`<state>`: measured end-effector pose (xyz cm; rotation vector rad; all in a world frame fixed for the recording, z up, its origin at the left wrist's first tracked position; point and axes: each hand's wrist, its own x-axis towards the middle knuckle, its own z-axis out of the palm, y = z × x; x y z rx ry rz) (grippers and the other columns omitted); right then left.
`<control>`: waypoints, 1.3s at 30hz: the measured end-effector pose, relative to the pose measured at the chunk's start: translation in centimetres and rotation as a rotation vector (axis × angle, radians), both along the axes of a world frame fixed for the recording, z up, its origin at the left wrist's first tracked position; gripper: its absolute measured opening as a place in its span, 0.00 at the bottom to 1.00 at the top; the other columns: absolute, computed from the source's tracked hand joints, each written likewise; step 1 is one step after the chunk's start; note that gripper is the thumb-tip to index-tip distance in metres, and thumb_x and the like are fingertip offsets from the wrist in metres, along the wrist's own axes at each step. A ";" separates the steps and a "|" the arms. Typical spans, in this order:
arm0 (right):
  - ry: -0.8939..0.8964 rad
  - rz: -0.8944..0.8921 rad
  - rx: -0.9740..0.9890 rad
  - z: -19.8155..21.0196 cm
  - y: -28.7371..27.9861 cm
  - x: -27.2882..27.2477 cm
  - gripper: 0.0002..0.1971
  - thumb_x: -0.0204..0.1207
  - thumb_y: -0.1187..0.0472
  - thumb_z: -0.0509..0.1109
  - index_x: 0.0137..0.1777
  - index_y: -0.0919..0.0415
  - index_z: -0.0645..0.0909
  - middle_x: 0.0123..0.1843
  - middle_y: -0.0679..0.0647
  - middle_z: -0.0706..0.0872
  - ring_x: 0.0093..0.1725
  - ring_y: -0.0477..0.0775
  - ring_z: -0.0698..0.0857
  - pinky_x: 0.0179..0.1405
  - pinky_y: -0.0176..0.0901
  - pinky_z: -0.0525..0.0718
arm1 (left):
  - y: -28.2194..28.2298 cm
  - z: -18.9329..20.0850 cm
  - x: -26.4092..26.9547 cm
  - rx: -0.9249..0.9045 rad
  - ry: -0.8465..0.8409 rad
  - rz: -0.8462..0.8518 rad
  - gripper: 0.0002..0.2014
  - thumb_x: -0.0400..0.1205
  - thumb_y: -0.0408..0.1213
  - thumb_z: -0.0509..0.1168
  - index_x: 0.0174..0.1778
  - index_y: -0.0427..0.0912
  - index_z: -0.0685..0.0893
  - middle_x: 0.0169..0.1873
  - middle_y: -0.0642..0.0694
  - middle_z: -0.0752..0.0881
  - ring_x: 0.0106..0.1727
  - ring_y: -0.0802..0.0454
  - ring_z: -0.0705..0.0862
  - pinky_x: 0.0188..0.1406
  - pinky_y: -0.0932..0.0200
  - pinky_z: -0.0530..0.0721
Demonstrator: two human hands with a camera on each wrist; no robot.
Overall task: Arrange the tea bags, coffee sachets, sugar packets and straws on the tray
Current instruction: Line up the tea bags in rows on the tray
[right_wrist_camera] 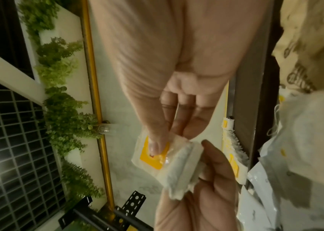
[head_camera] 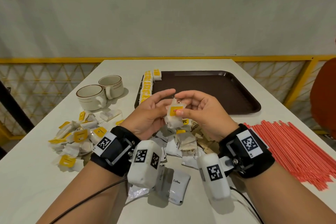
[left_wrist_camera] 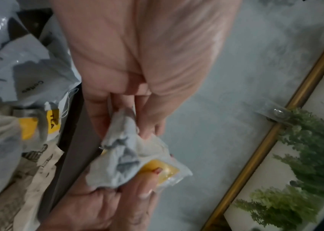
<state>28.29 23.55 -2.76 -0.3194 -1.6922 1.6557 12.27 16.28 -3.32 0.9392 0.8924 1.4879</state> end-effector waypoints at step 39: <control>-0.582 -0.108 0.204 1.2 1.6 1.8 0.08 0.70 0.69 0.78 0.47 0.60 0.87 0.36 0.51 0.86 0.36 0.43 0.83 0.37 0.31 0.81 | 0.2 -0.1 -1.7 -0.012 0.429 0.452 0.03 0.78 0.29 0.69 0.43 0.37 0.88 0.36 0.44 0.90 0.37 0.54 0.86 0.40 0.63 0.83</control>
